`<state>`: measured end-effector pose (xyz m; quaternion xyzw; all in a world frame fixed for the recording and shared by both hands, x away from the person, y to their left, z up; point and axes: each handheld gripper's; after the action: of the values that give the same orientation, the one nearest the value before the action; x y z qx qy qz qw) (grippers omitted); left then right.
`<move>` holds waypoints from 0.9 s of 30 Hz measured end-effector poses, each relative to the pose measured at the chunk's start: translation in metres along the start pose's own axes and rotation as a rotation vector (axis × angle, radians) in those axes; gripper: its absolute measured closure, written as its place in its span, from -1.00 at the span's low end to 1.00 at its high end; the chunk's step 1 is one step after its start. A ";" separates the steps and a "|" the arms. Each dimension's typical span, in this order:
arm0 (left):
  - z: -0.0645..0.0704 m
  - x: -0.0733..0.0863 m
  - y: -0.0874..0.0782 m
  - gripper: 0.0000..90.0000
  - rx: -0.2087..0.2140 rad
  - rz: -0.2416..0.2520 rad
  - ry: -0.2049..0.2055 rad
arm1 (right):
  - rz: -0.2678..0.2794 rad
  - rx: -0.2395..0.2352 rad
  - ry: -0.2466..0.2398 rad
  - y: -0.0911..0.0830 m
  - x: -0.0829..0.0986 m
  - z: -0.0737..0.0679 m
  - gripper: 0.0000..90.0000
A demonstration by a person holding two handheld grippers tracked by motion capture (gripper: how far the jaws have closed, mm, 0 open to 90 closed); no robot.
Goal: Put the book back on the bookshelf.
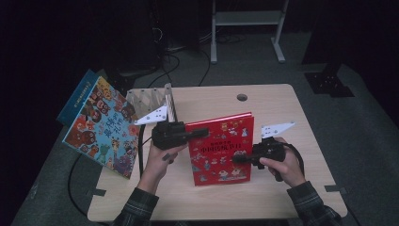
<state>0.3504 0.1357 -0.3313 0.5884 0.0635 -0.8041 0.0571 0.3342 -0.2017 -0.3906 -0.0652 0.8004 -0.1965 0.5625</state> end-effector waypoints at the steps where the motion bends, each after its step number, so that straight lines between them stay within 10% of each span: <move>1: 0.001 -0.001 0.000 0.73 0.000 -0.003 0.001 | 0.000 0.000 0.000 0.000 0.000 0.000 0.62; 15: 0.004 -0.004 -0.002 0.76 -0.044 0.024 -0.002 | 0.057 0.043 -0.035 -0.015 0.000 0.004 0.28; 27: 0.006 -0.005 -0.009 0.77 -0.143 0.068 0.003 | 0.086 0.198 -0.034 -0.031 0.013 0.017 0.03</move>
<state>0.3451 0.1439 -0.3242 0.5857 0.1006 -0.7943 0.1261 0.3420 -0.2385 -0.3952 0.0217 0.7695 -0.2491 0.5876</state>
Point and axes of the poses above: each handheld gripper's, and its own axes: y roughly forward along the jaws, x roughly out of its underside, z roughly to its right, and after that the axes turned 5 degrees about -y, right-handed
